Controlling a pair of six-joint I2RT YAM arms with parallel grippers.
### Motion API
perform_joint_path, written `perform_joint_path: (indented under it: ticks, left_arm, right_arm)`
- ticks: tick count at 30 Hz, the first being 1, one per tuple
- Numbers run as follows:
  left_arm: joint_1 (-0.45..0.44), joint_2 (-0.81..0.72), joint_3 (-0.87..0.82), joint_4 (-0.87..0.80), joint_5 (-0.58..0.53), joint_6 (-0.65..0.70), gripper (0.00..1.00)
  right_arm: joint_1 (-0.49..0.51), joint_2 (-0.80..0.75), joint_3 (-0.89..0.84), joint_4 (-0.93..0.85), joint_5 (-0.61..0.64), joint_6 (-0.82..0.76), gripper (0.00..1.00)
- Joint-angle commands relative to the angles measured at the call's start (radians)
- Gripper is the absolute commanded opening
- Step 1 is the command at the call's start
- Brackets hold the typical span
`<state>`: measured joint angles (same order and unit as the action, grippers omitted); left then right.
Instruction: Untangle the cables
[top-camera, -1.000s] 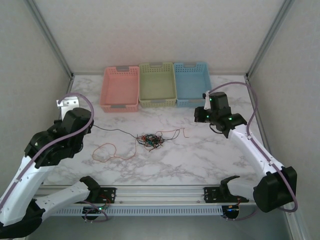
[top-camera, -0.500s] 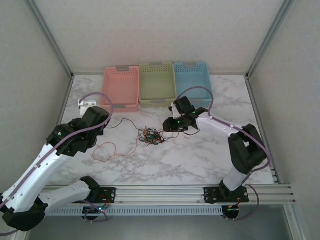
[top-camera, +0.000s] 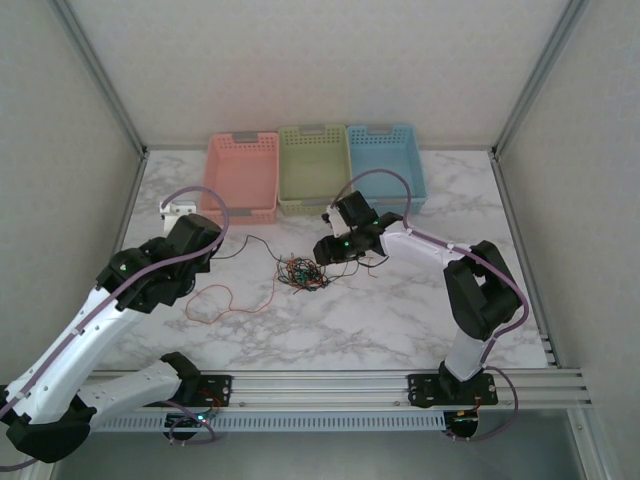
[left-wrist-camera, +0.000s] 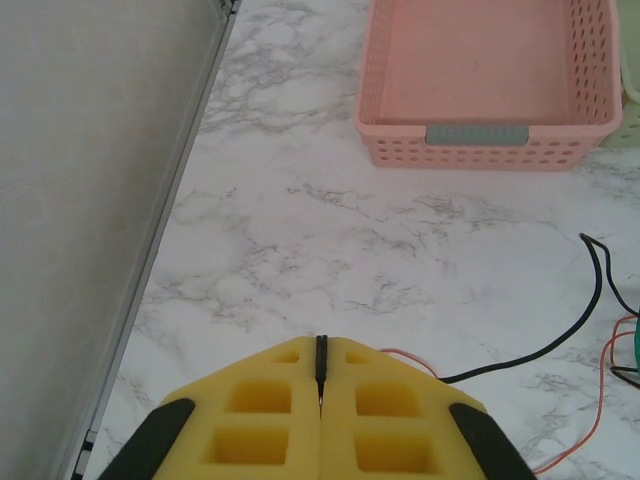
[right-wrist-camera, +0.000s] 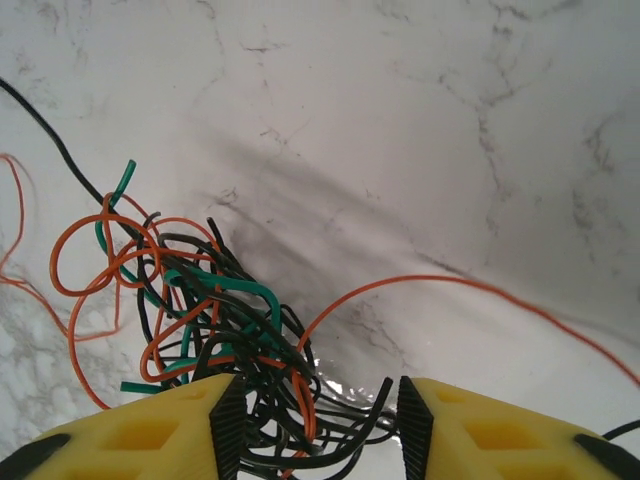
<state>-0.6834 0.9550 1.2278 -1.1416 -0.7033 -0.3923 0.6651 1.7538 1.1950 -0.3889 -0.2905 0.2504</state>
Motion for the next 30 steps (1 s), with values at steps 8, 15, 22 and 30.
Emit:
perform_joint_path:
  ticks: [8, 15, 22, 30]
  left_arm:
    - [0.010, -0.018, -0.016, -0.002, -0.001, -0.011, 0.00]
    - [0.010, -0.021, -0.026, -0.003, 0.002, -0.013, 0.00]
    - [0.011, -0.029, -0.027, -0.007, -0.003, -0.012, 0.00]
    - [0.012, -0.029, -0.033, -0.006, 0.000, -0.011, 0.00]
  right_arm:
    - [0.025, 0.020, 0.034, -0.100, 0.086, -0.497, 0.50]
    - [0.030, 0.047, 0.050, -0.049, 0.016, -0.579, 0.50]
    - [0.042, 0.083, 0.098, -0.126, -0.019, -0.623, 0.49]
    - [0.045, -0.017, 0.092, -0.117, -0.028, -0.564, 0.49]
